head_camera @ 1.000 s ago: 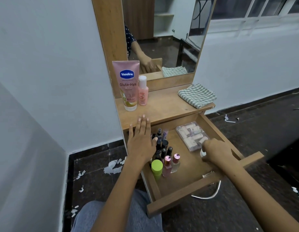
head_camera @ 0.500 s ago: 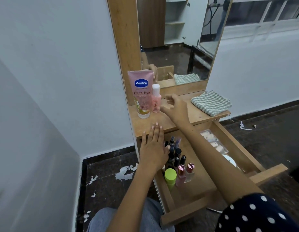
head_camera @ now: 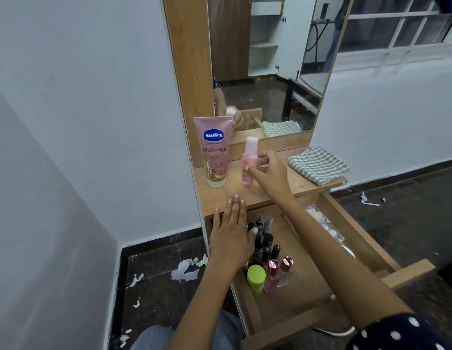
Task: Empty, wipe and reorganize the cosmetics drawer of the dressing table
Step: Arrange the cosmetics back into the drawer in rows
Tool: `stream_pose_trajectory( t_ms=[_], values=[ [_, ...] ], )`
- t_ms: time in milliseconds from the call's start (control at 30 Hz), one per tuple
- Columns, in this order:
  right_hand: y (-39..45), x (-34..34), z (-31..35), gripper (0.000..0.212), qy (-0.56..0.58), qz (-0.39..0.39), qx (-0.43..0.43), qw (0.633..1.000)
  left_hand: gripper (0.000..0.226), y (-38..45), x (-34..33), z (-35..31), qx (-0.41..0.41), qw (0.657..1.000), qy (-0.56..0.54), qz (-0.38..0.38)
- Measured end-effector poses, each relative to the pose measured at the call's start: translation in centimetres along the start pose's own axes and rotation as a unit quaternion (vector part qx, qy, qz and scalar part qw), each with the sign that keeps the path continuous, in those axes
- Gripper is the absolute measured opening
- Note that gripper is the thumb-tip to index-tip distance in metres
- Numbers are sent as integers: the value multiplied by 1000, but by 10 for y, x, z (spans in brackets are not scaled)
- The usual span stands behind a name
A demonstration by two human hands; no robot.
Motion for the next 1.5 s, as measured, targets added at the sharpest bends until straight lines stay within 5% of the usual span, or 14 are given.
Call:
stream_pose_trajectory(
  t_ms=[233, 433, 600, 867, 1033, 1167, 1500],
  values=[
    [-38, 87, -37, 23, -4, 88, -75, 993, 67, 1, -4, 2, 1, 1000, 19, 5],
    [-64, 131, -62, 23, -120, 180, -93, 972, 68, 2, -5, 2, -2, 1000, 11, 8],
    [-81, 142, -71, 27, -220, 301, -74, 925, 67, 2, -5, 2, 2, 1000, 14, 13],
    [-108, 119, -74, 27, -326, 509, -57, 794, 67, 3, -7, 2, 2, 1000, 15, 17],
    [-122, 103, -81, 26, -292, 484, -70, 822, 68, 4, -8, 3, 1, 1000, 13, 16],
    [-126, 97, -89, 21, -399, 413, -90, 814, 68, 4, -9, 3, 0, 1000, 13, 15],
    [-141, 78, -68, 14, -317, 460, -122, 821, 68, 4, -7, 3, 4, 999, 17, 29]
  ],
)
Point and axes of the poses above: each hand's wrist, its own y-axis towards the middle knuckle, its own x-axis out of the back of the hand, z = x × y, the point moved 1 cm from there along y, towards the middle knuckle, and after that the axes turned 9 degrees about -y, right-handed, at the moved point
